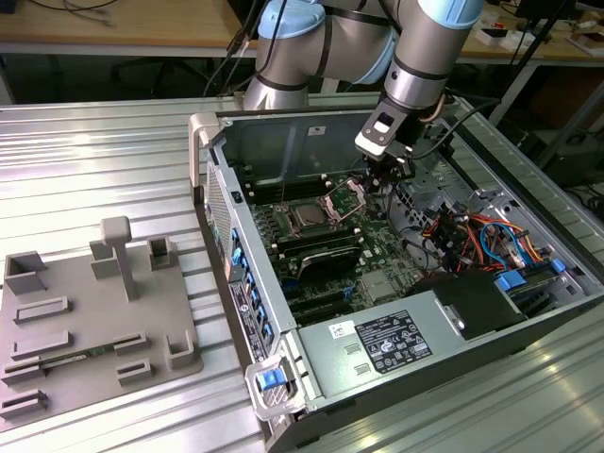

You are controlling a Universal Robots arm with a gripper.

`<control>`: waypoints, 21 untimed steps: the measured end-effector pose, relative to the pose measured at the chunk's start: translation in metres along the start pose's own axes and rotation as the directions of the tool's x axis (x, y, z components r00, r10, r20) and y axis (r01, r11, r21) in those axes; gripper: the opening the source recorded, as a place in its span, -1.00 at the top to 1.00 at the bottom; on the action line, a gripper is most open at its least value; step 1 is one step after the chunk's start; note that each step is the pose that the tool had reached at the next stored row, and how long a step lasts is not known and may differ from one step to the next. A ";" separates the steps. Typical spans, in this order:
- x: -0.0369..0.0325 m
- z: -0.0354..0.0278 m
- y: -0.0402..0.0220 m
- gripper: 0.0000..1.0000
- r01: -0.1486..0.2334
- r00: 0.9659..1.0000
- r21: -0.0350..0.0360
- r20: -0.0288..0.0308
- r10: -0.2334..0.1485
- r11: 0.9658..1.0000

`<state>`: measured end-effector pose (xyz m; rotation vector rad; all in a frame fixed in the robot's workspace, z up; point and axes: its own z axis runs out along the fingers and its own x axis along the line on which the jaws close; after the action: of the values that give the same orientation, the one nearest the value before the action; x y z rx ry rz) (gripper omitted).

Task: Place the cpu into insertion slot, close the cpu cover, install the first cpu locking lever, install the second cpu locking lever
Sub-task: 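Close the cpu cover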

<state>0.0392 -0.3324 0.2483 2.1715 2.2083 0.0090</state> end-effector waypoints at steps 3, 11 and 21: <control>0.0000 0.0000 -0.0003 0.79 0.000 1.000 0.000 0.000 0.000 1.000; 0.0001 -0.0002 -0.0054 0.79 0.000 1.000 0.000 0.000 0.000 1.000; 0.0002 -0.0004 -0.0107 0.79 0.000 1.000 0.000 0.000 0.000 1.000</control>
<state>0.0285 -0.3324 0.2483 2.1714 2.2083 0.0090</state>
